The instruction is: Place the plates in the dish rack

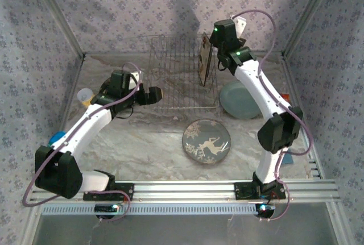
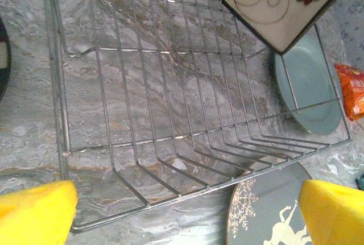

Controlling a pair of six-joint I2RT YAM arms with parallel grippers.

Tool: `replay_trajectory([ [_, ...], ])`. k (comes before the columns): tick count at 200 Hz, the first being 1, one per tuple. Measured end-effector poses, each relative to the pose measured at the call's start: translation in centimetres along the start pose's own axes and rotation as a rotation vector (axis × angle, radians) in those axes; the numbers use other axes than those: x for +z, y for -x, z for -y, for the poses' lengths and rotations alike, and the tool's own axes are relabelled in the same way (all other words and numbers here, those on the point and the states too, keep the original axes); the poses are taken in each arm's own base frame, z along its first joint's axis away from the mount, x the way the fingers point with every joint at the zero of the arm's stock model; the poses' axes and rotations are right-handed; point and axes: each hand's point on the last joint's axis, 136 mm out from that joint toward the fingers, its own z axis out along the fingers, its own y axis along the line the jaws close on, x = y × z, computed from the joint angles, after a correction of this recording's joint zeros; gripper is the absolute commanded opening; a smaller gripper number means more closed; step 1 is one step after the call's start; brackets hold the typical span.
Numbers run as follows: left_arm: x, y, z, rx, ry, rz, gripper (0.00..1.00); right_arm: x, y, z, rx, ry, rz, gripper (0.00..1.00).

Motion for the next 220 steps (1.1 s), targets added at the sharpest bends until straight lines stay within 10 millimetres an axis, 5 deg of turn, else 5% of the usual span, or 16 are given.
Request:
replay_trajectory([
  [21, -0.4, 0.4, 0.0, -0.002, 0.001, 0.013, 0.99, -0.7, 0.9, 0.0, 0.014, 0.016, 0.013, 0.79],
  [48, -0.4, 0.8, 0.3, -0.022, -0.015, 0.026, 0.99, -0.3, -0.4, -1.0, 0.006, 0.060, -0.029, 0.81],
  [87, -0.4, 1.2, 0.7, -0.041, -0.030, 0.039, 0.99, 0.3, -7.2, -4.3, -0.095, 0.097, -0.158, 0.85],
  [125, -0.4, 1.1, 0.7, -0.041, -0.031, 0.038, 0.99, 1.5, -11.8, -4.1, -0.186, 0.052, -0.284, 0.87],
  [181, -0.4, 1.1, 0.7, -0.041, -0.030, 0.038, 0.99, 1.4, -11.8, -3.3, -0.208, 0.027, -0.287, 0.88],
  [220, -0.4, 1.0, 0.6, -0.041, -0.030, 0.036, 0.99, -0.4, -10.7, -2.2, -0.200, 0.025, -0.276, 0.90],
])
